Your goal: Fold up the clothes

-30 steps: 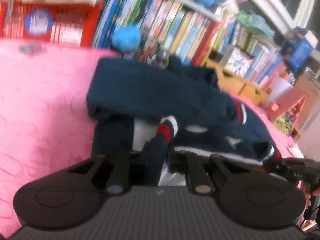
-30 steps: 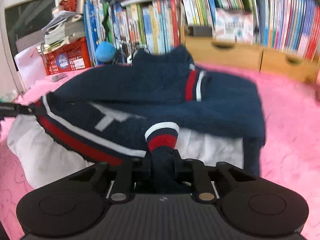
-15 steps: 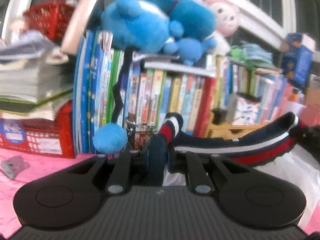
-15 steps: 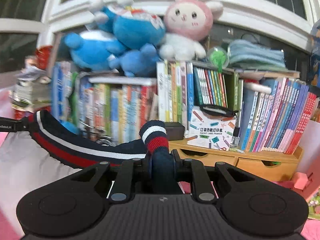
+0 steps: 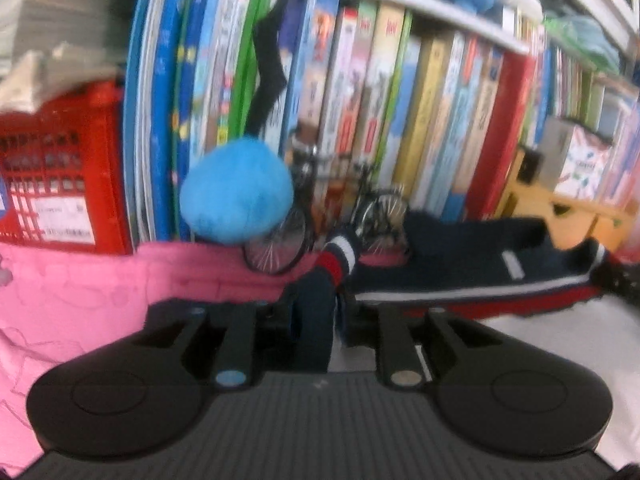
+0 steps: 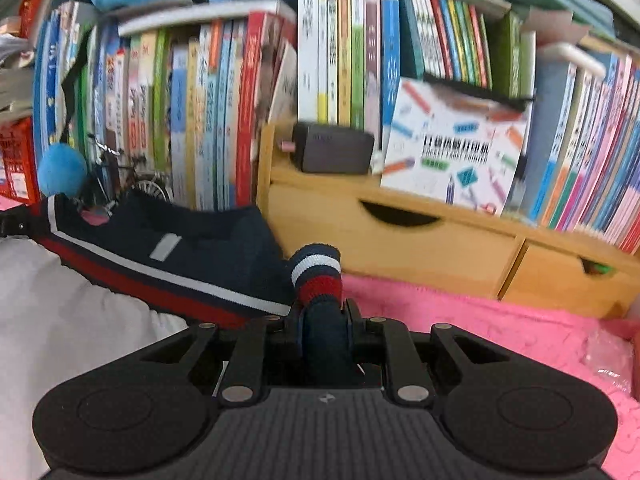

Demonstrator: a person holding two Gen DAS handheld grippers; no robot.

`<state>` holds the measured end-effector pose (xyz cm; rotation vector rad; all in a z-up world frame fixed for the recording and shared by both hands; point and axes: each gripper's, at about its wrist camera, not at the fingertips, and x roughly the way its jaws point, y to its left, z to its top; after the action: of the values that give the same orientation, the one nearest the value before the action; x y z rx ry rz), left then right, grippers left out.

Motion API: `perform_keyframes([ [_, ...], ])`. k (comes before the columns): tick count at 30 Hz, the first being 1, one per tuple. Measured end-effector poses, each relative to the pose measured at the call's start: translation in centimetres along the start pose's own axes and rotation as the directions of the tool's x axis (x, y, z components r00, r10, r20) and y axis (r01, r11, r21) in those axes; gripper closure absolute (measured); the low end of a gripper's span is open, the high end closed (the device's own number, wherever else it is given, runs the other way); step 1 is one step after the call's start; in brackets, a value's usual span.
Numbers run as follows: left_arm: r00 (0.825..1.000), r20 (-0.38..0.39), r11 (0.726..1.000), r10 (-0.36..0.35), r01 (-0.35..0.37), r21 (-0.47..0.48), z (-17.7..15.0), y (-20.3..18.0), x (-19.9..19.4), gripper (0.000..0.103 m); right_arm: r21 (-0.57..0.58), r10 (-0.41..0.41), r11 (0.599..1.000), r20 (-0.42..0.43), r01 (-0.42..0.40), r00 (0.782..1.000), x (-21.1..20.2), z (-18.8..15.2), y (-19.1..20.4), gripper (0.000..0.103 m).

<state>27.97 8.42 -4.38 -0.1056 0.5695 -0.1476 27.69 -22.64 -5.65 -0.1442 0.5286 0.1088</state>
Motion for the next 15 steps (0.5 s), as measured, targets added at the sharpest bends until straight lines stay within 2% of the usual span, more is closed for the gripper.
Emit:
perform_keyframes([
  [6,0.997,-0.077,1.000,0.028,-0.028,-0.007,-0.1,0.2,1.6,0.067,0.014,0.007,1.000,-0.067,-0.006,0.998,2.5,-1.2,-0.4,0.078],
  [7,0.996,-0.083,0.999,0.035,-0.036,-0.002,0.0,0.1,1.7,0.064,0.036,0.012,0.999,-0.079,-0.009,0.997,2.8,-1.2,-0.7,0.072],
  [8,0.995,-0.082,0.998,0.062,-0.062,0.010,0.2,0.0,1.4,0.053,0.061,0.000,0.998,-0.079,0.004,0.997,2.7,-1.0,-1.1,0.053],
  [9,0.993,-0.079,0.995,0.093,-0.092,0.024,0.4,-0.1,1.0,0.046,0.074,-0.017,0.997,-0.066,0.022,0.998,1.7,-0.9,-1.4,0.041],
  [10,0.992,-0.063,0.994,0.109,-0.108,0.015,0.7,0.0,0.1,0.046,0.088,-0.034,0.995,-0.053,0.039,0.998,0.7,-0.8,-1.6,0.030],
  [12,0.995,-0.009,0.994,0.103,-0.103,-0.043,1.4,1.0,-2.5,0.044,0.116,-0.070,0.991,-0.028,0.073,0.997,-1.2,-0.6,-2.2,0.029],
  [15,0.983,0.071,0.983,0.168,-0.162,-0.086,1.9,1.9,-7.3,0.040,0.160,-0.124,0.980,0.008,0.121,0.992,-4.1,-0.3,-3.0,0.025],
])
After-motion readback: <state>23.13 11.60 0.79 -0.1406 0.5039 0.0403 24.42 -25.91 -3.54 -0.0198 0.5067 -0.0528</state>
